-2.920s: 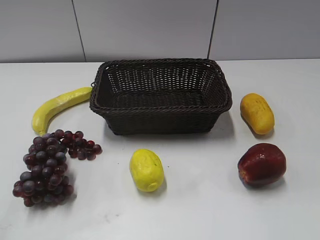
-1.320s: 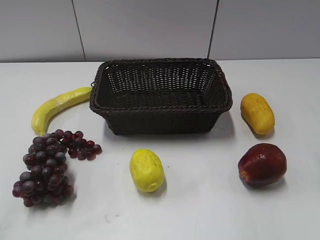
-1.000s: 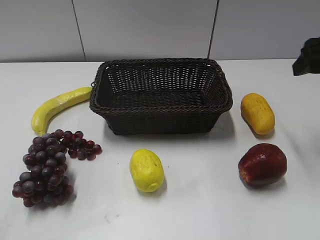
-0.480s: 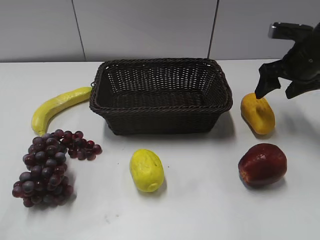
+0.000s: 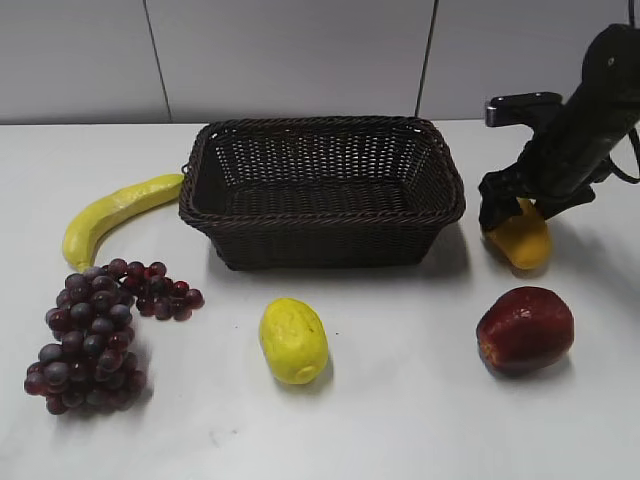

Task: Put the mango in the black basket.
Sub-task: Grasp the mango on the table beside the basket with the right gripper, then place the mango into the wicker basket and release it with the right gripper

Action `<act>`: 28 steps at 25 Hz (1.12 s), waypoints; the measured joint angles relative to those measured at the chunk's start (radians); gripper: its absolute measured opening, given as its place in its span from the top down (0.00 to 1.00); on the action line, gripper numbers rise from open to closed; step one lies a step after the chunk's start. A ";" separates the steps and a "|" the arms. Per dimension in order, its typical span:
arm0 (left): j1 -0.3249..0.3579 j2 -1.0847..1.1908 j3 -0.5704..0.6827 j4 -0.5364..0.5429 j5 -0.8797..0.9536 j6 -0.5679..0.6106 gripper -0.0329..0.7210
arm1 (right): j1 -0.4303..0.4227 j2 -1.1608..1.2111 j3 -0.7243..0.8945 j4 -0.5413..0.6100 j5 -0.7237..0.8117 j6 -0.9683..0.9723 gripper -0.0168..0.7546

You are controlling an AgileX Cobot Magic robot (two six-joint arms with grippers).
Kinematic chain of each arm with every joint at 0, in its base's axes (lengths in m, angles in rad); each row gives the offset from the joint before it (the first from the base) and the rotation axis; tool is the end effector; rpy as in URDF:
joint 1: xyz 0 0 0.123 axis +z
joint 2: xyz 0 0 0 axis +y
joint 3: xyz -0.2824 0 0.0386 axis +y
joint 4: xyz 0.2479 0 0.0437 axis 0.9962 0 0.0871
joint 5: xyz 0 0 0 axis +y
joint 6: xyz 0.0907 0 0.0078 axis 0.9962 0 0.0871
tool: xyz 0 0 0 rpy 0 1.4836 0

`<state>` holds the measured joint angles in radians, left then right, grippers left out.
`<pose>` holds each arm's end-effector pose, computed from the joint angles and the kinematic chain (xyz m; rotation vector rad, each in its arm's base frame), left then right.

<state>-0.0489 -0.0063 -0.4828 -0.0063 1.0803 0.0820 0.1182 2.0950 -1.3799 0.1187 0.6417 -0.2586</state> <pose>-0.0047 -0.0003 0.2708 0.1360 2.0703 0.0127 0.4140 0.0557 0.1319 -0.4130 2.8040 0.0907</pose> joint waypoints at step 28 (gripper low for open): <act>0.000 0.000 0.000 0.000 0.000 0.000 0.65 | 0.150 -0.006 -0.540 0.031 0.390 0.000 0.23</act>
<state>-0.0489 -0.0063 -0.4828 -0.0063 1.0803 0.0820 0.2681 2.0888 -1.9200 0.1501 1.0318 -0.2586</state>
